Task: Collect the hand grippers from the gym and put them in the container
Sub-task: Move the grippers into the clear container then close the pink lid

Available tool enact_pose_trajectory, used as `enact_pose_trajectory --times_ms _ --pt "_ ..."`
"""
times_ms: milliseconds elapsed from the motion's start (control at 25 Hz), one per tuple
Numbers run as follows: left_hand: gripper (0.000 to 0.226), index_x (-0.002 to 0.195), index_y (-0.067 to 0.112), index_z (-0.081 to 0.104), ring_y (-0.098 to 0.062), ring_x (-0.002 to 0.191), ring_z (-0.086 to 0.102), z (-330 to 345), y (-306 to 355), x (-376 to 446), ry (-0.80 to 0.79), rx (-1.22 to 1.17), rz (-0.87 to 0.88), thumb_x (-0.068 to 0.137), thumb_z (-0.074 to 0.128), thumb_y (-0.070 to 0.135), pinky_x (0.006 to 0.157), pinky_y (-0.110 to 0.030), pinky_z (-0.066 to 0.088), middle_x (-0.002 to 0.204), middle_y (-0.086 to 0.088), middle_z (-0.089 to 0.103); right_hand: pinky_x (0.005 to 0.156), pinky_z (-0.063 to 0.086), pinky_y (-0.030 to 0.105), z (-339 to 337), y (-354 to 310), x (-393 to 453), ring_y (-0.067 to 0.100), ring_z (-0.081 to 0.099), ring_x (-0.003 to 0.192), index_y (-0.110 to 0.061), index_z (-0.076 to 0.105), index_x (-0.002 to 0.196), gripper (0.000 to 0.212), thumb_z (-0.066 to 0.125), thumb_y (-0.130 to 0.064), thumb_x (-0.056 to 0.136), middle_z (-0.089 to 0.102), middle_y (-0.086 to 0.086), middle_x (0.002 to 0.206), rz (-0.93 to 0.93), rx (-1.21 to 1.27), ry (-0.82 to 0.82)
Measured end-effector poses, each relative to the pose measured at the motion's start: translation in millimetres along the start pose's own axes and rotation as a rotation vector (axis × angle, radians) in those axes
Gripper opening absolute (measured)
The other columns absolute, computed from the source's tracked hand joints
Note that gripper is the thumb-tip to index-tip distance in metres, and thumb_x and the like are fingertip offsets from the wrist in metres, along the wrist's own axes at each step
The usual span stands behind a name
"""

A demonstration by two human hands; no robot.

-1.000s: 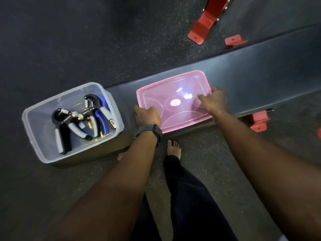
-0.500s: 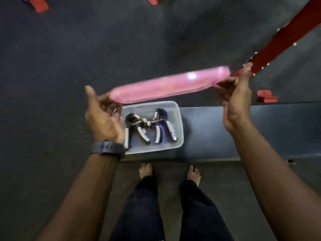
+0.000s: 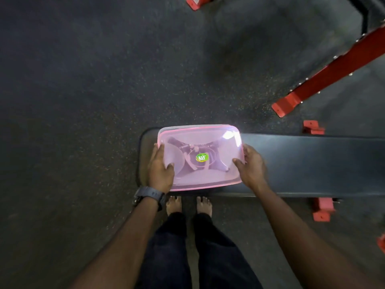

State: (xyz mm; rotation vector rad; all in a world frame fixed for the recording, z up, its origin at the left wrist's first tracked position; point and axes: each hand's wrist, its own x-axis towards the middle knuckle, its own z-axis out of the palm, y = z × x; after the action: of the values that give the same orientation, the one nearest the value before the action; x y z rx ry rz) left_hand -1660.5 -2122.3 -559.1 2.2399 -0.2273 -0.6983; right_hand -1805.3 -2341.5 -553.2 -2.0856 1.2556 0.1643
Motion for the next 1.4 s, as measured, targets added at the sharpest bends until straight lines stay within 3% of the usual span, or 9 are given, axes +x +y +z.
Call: enact_pose_trajectory --times_ms 240,440,680,920,1080,1240,1400 --pt "0.07 0.151 0.001 0.026 -0.026 0.149 0.024 -3 -2 32 -0.008 0.169 0.003 0.09 0.061 0.008 0.118 -0.026 0.016 0.16 -0.014 0.026 0.096 0.054 0.041 10 -2 16 0.029 0.069 0.107 -0.02 0.059 0.138 0.053 0.071 -0.029 0.087 0.071 0.004 0.127 0.004 -0.014 0.017" --pt "0.094 0.155 0.006 0.013 -0.021 0.152 0.012 10 3 33 -0.011 0.212 -0.059 0.085 0.072 0.027 0.121 -0.027 0.01 0.165 -0.009 0.011 0.094 0.052 0.036 1 0 30 0.024 0.07 0.109 -0.025 0.068 0.129 0.037 0.065 -0.033 0.093 0.073 0.0 0.123 -0.002 0.047 0.074" --pt "0.095 0.155 0.014 0.019 -0.026 0.149 0.021 20 19 30 0.071 0.252 -0.116 0.081 0.076 0.028 0.116 -0.031 0.023 0.164 -0.01 0.015 0.088 0.058 0.043 4 7 42 0.018 0.073 0.094 -0.032 0.072 0.12 0.033 0.066 -0.04 0.088 0.078 -0.004 0.107 0.064 0.168 0.066" --pt "0.098 0.152 0.01 0.027 -0.025 0.146 0.027 19 18 31 0.112 0.294 -0.096 0.074 0.081 0.033 0.114 -0.029 0.024 0.16 -0.011 0.027 0.082 0.06 0.041 3 17 48 0.018 0.074 0.082 -0.033 0.073 0.118 0.033 0.068 -0.041 0.086 0.079 -0.002 0.096 0.04 0.189 0.003" --pt "0.096 0.154 0.015 0.023 -0.027 0.147 0.025 19 20 30 0.08 0.336 -0.077 0.077 0.078 0.034 0.114 -0.033 0.027 0.162 -0.011 0.02 0.077 0.062 0.046 6 21 54 0.015 0.075 0.077 -0.047 0.07 0.108 0.034 0.07 -0.049 0.074 0.078 -0.01 0.084 0.141 0.359 -0.02" --pt "0.095 0.155 0.018 0.022 -0.029 0.148 0.022 21 22 24 0.045 0.327 -0.064 0.079 0.076 0.036 0.114 -0.036 0.028 0.164 -0.013 0.013 0.079 0.062 0.046 9 22 48 0.015 0.075 0.079 -0.038 0.073 0.114 0.034 0.073 -0.038 0.08 0.079 -0.007 0.091 0.164 0.373 -0.001" --pt "0.098 0.155 0.018 0.022 -0.031 0.148 0.023 22 20 31 0.03 0.322 -0.083 0.077 0.079 0.038 0.114 -0.035 0.029 0.164 -0.013 0.012 0.087 0.059 0.04 -2 10 61 0.027 0.073 0.091 -0.033 0.075 0.115 0.04 0.066 -0.043 0.077 0.078 0.003 0.104 0.146 0.111 -0.023"
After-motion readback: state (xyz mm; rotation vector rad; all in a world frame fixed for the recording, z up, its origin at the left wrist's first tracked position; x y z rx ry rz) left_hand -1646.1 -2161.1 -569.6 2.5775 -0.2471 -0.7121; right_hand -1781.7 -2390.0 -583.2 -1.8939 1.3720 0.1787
